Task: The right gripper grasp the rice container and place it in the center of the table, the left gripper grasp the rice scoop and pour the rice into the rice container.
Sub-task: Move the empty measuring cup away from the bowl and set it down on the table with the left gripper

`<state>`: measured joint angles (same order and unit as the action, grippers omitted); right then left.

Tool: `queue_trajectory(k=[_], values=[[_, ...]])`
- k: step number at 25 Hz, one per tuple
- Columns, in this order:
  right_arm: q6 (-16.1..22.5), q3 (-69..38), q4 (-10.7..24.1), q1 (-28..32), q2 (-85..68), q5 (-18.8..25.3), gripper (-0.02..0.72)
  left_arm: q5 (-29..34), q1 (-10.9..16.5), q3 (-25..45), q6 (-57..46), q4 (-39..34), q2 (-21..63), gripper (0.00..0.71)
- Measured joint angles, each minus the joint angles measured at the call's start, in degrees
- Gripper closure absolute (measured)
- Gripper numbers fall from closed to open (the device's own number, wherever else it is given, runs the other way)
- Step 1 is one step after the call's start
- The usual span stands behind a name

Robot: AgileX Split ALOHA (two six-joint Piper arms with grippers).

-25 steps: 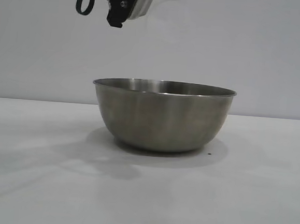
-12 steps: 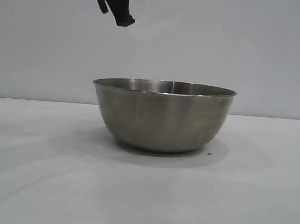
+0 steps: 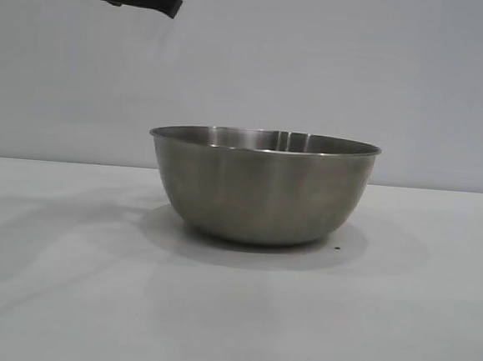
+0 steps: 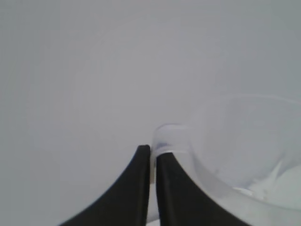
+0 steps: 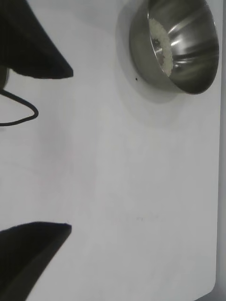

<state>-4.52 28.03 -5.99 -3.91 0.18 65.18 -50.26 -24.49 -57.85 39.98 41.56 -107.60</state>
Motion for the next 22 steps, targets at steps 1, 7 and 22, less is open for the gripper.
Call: queue_trajectory(k=[1,7,22], values=[[0.0,0.0,0.0,0.0,0.0,0.0,0.171,0.8,0.7,0.0,-1.3,0.0,0.0,0.710],[0.0,0.0,0.0,0.0,0.0,0.0,0.171,5.2,4.1,0.0,-3.7,-2.7,-1.6,0.710],[0.0,0.0,0.0,0.0,0.0,0.1,0.171,-4.1,7.2,10.0,-23.9,-22.3,-8.5,0.710]])
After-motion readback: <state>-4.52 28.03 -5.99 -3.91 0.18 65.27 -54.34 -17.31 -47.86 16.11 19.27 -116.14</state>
